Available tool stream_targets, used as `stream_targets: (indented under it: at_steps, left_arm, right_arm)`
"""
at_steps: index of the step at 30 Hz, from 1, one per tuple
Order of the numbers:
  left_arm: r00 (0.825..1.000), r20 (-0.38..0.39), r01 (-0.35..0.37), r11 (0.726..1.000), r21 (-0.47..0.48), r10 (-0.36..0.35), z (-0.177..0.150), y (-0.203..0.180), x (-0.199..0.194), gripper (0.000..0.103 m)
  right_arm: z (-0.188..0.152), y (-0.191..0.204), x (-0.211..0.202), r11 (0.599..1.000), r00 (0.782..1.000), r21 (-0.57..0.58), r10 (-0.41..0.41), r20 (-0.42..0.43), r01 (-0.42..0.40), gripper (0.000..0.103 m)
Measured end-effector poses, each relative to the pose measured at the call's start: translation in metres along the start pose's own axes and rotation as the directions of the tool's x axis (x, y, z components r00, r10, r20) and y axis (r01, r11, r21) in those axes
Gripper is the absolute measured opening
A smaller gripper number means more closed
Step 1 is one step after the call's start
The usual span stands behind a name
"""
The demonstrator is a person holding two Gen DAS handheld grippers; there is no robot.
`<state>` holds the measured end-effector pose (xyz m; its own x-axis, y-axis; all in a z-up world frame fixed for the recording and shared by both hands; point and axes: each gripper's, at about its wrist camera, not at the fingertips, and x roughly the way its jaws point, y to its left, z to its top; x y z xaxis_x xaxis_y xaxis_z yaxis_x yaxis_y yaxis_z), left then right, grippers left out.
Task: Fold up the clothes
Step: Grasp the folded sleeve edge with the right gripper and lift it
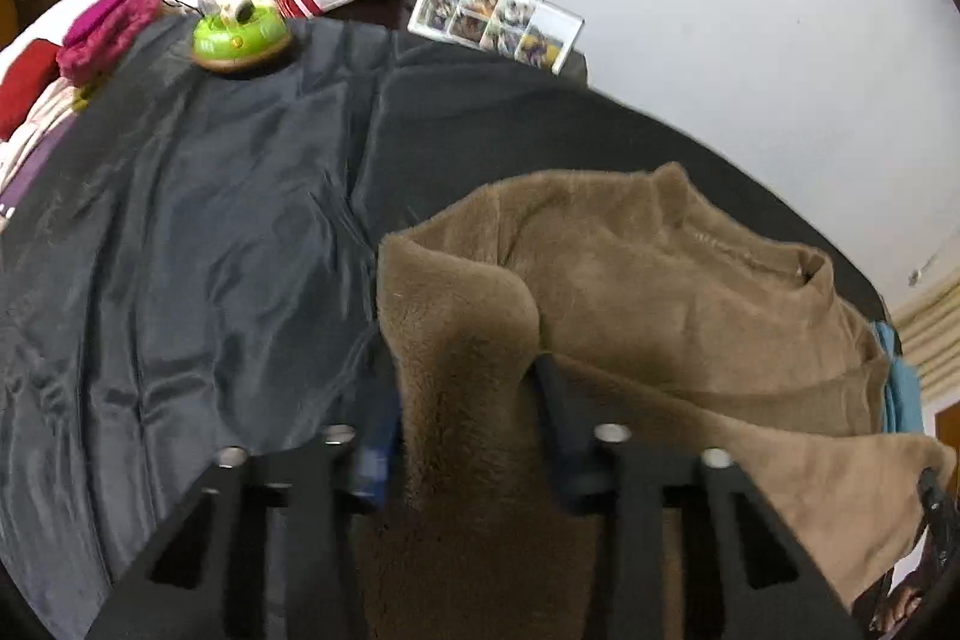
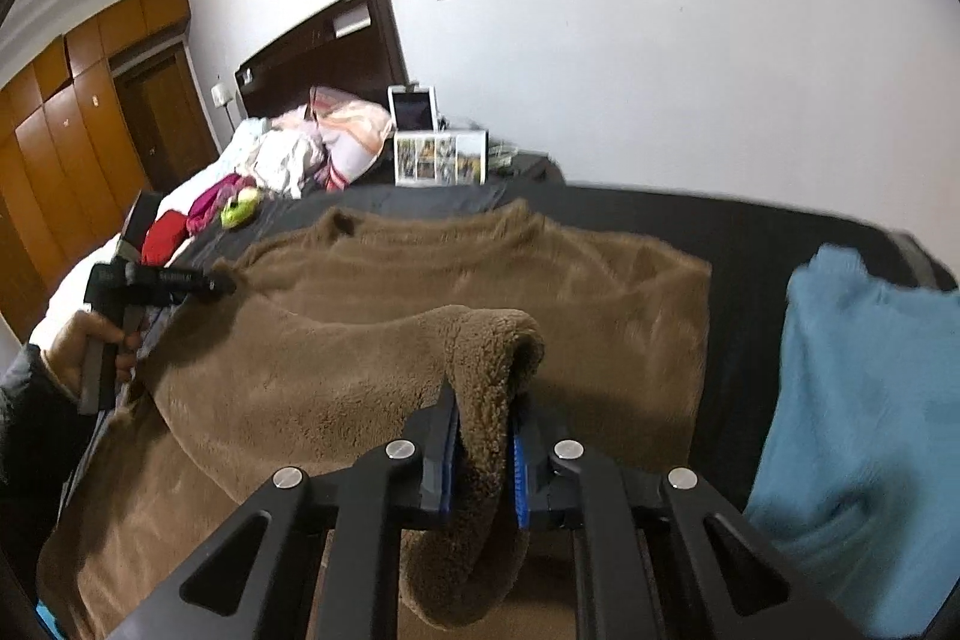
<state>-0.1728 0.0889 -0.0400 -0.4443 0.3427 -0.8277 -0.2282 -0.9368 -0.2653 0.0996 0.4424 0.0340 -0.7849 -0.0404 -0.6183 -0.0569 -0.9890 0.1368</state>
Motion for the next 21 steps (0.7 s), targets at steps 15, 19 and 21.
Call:
stream_targets:
  at_steps: [15, 19, 21]
  left_arm:
    - [0.992, 0.100, -0.074, 0.997, -0.006, 0.074, 0.012, 0.001, 0.000, 0.029]
    - [0.975, 0.102, -0.201, 0.979, 0.031, 0.196, 0.008, -0.002, 0.005, 0.058]
    - [0.970, 0.106, -0.221, 0.975, 0.017, 0.218, 0.009, 0.003, -0.001, 0.072]
  right_arm:
    - [0.010, -0.020, 0.078, 0.989, 0.983, 0.023, -0.141, -0.118, 0.145, 0.014]
    - [0.002, -0.025, 0.097, 0.985, 0.968, 0.003, -0.169, -0.184, 0.173, 0.024]
    - [0.001, -0.028, 0.093, 0.978, 0.963, -0.004, -0.206, -0.172, 0.209, 0.054]
